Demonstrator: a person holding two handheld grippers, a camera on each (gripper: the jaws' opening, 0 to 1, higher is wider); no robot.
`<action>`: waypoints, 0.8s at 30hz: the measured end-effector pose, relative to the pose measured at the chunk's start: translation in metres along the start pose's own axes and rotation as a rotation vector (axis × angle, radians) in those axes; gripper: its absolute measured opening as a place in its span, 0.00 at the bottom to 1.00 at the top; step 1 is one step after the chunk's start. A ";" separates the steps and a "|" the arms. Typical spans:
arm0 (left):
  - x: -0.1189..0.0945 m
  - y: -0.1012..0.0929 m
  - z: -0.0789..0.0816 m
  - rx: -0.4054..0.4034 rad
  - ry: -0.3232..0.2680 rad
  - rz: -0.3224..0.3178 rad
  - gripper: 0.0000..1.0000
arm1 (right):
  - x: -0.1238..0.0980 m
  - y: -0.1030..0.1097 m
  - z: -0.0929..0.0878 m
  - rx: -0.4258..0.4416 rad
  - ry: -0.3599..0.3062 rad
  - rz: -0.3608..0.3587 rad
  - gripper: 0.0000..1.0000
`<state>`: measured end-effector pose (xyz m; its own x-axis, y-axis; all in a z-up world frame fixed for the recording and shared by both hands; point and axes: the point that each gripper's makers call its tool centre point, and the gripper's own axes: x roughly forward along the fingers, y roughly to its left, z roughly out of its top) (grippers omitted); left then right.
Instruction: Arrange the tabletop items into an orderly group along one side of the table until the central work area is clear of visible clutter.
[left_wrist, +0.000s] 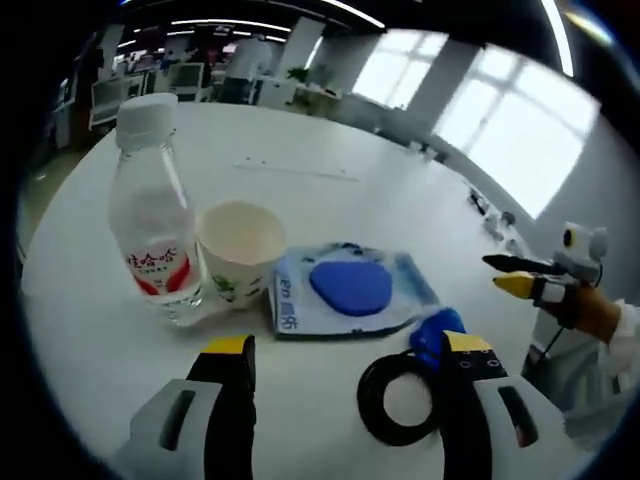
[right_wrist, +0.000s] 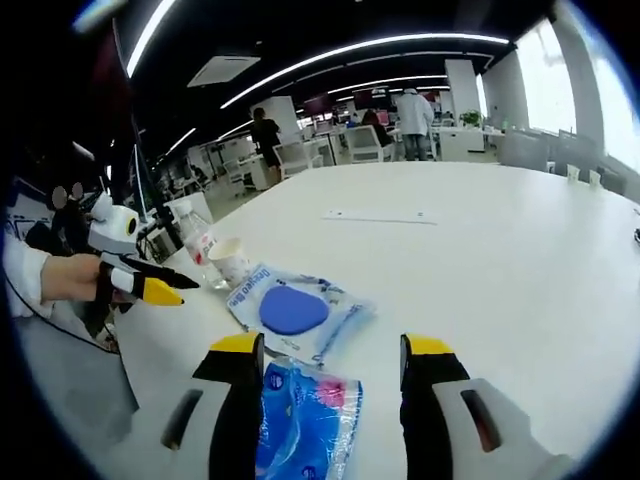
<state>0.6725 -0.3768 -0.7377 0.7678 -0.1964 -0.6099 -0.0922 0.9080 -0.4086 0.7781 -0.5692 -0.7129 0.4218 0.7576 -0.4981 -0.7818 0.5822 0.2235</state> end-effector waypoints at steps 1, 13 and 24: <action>0.004 0.004 0.001 -0.008 -0.001 0.001 0.71 | 0.003 -0.003 -0.002 0.003 0.004 0.001 0.52; 0.027 0.005 -0.002 -0.053 -0.009 0.012 0.70 | 0.026 -0.005 -0.020 0.024 0.054 0.004 0.50; 0.047 0.022 -0.007 -0.123 -0.017 0.050 0.66 | 0.060 -0.013 -0.043 0.097 0.116 -0.008 0.45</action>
<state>0.7017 -0.3685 -0.7802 0.7707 -0.1444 -0.6207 -0.2074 0.8641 -0.4586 0.7937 -0.5442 -0.7813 0.3674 0.7170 -0.5924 -0.7280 0.6181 0.2967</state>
